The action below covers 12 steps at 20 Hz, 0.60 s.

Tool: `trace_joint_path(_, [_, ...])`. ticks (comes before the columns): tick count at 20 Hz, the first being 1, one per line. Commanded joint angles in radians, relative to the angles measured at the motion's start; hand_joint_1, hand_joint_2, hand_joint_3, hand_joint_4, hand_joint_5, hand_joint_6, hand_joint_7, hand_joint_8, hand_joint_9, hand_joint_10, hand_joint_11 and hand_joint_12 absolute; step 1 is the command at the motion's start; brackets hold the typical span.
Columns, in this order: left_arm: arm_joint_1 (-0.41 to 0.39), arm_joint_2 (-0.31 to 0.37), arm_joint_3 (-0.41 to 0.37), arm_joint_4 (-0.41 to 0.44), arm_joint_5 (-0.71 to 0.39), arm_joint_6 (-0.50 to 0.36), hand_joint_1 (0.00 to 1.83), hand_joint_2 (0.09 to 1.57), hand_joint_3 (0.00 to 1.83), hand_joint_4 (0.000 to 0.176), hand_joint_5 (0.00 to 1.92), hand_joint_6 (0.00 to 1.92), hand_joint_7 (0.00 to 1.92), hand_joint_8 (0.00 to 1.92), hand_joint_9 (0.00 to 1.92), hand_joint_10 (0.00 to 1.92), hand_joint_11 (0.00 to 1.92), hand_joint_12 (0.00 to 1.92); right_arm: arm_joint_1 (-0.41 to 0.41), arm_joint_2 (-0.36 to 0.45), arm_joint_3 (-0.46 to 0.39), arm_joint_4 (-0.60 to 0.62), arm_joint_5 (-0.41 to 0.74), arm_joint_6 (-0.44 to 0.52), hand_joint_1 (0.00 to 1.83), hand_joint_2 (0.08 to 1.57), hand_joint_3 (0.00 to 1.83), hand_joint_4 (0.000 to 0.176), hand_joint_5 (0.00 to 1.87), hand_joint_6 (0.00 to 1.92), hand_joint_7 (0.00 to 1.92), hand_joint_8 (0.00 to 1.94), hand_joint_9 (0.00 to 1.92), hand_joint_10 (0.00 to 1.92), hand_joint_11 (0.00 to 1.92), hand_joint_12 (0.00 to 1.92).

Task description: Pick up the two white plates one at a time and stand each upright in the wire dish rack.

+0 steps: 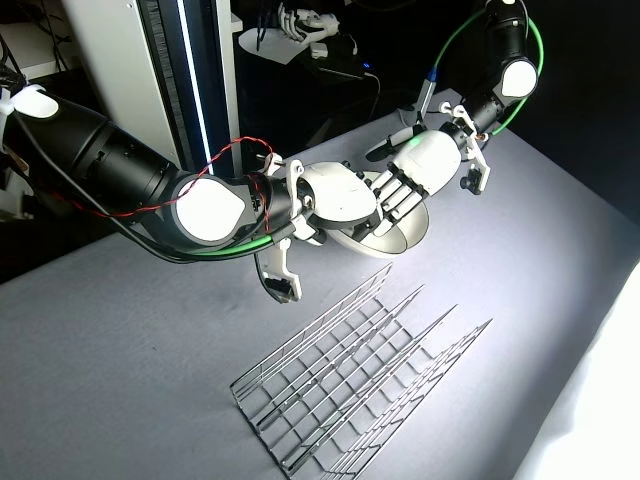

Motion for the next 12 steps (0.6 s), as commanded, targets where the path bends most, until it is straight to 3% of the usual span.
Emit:
trace_joint_path(1, [-0.011,0.025,-0.005,-0.058,0.01,-0.007,0.0,1.11,0.02,0.0,0.0,0.0,0.0,0.0,0.0,0.0,0.0,0.0,0.007,0.005,0.003,0.014,0.012,0.001,1.49,1.09,0.0,0.0,0.91,1.0,1.02,0.71,1.01,0.97,0.83,1.55])
trace_joint_path(7, [-0.086,0.144,-0.06,-0.112,-0.018,-0.07,0.0,1.1,0.01,0.0,0.0,0.0,0.0,0.0,0.0,0.0,0.0,0.0,0.052,0.039,-0.025,0.068,0.051,0.004,1.49,1.09,0.0,0.0,0.93,0.99,1.04,0.69,1.01,0.93,0.85,1.51])
trace_joint_path(12, [-0.163,0.259,-0.083,-0.132,-0.033,-0.174,0.0,1.11,0.01,0.0,0.0,0.0,0.0,0.0,0.0,0.0,0.0,0.0,0.094,0.09,-0.107,0.128,0.073,0.004,1.49,1.08,0.0,0.0,0.94,0.98,1.04,0.69,1.02,0.91,0.85,1.51])
